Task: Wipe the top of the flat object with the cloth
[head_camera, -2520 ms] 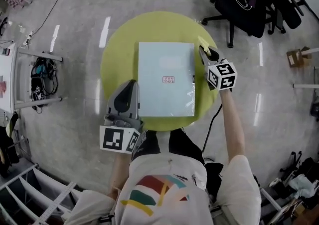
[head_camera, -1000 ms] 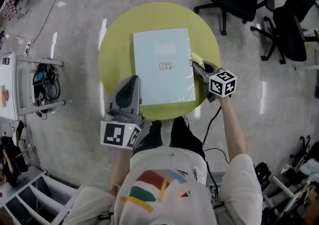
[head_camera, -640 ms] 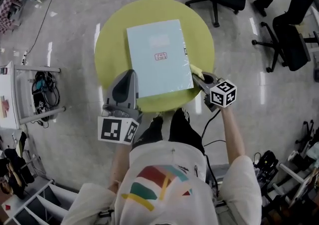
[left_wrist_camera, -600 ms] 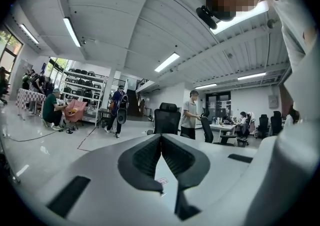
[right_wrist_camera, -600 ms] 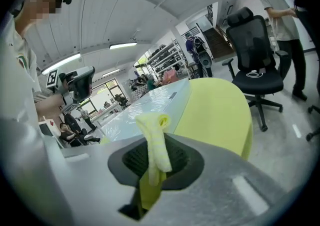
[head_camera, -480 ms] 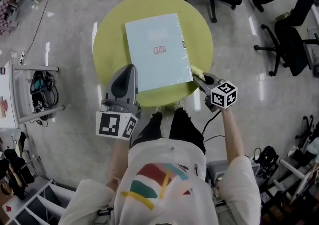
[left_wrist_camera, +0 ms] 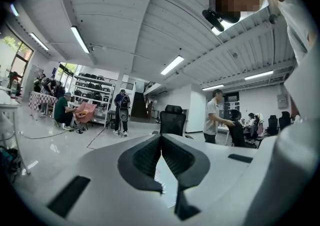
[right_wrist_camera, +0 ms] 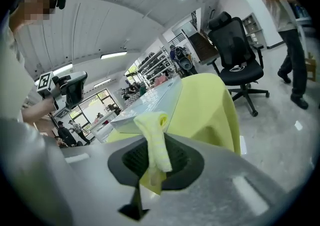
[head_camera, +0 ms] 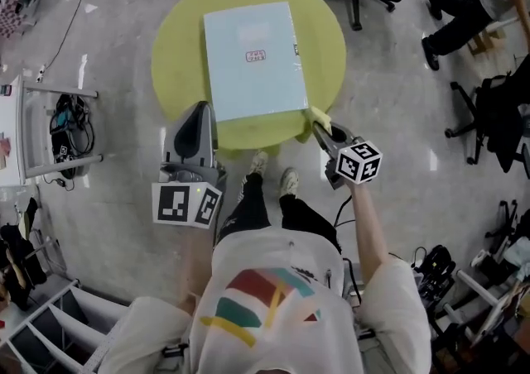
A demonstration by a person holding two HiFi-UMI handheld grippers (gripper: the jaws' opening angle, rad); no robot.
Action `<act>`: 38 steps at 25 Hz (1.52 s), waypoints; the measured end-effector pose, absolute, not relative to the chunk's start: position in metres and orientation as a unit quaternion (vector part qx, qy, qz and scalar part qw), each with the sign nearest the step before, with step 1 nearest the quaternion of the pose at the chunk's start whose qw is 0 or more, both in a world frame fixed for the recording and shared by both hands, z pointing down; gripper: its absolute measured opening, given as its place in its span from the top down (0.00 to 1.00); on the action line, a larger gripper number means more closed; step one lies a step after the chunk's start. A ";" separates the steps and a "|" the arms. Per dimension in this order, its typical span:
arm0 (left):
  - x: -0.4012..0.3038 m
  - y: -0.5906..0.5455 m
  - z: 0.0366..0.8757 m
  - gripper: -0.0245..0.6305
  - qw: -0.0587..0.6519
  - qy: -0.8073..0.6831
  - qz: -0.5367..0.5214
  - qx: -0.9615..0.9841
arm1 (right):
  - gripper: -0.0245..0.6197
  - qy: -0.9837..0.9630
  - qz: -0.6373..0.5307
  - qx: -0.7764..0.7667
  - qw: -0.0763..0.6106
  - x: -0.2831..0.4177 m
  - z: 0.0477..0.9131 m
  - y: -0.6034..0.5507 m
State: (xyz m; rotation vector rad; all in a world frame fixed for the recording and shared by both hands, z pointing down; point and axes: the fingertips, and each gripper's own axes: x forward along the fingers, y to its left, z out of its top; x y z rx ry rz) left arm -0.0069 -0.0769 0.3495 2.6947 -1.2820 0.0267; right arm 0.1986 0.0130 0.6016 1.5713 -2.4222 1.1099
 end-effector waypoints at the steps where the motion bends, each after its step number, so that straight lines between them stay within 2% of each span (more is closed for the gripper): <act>1: -0.008 -0.070 0.351 0.94 0.081 -0.432 0.008 0.898 | 0.92 -0.781 0.357 0.513 0.023 0.201 0.601 0.016; 6: -0.020 -0.050 0.346 0.94 0.071 -0.456 -0.001 0.887 | 0.92 -0.794 0.306 0.525 0.010 0.205 0.559 0.021; 12: -0.045 -0.036 0.332 0.94 0.059 -0.495 -0.023 0.866 | 0.92 -0.872 0.187 0.445 0.078 0.122 0.508 0.001; 18: -0.078 -0.017 0.336 0.94 0.059 -0.540 -0.025 0.839 | 0.92 -0.905 0.144 0.381 0.120 0.026 0.525 -0.026; 25: -0.123 0.009 0.354 0.94 0.071 -0.594 -0.007 0.801 | 0.92 -0.910 0.089 0.352 0.198 -0.045 0.568 -0.038; 38: -0.143 0.023 0.374 0.94 0.084 -0.615 0.012 0.784 | 0.92 -0.900 0.062 0.380 0.204 -0.054 0.575 -0.053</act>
